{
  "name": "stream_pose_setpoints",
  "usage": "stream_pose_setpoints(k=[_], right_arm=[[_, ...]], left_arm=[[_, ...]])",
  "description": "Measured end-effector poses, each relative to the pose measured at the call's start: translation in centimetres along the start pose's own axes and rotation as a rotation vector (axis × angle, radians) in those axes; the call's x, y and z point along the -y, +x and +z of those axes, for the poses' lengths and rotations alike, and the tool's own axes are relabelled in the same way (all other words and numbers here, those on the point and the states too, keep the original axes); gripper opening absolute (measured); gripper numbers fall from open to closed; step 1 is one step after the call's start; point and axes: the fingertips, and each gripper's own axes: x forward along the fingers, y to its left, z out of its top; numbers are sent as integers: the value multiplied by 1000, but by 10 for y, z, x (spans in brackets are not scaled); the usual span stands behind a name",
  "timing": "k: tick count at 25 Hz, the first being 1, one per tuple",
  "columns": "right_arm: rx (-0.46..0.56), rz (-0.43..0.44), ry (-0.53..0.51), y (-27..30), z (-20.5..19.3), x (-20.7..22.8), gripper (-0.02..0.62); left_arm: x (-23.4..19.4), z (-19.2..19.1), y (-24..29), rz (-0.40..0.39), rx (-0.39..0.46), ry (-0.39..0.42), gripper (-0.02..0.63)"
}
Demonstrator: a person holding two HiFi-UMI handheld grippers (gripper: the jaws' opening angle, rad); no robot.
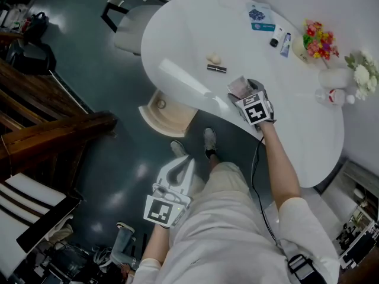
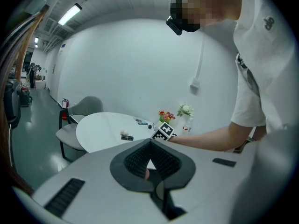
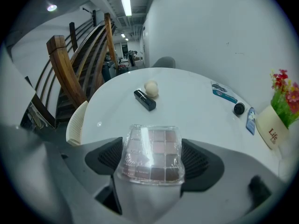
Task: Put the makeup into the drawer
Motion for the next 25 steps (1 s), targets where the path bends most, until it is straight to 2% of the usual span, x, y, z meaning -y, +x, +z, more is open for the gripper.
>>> stream_pose_setpoints(k=[12, 25], right_arm=[[0, 5, -3, -5, -7, -17, 376], [20, -51, 38, -11, -7, -20, 374]], left_arm=[[-7, -3, -17, 13, 9, -7, 9], [-25, -4, -38, -9, 10, -12, 9]])
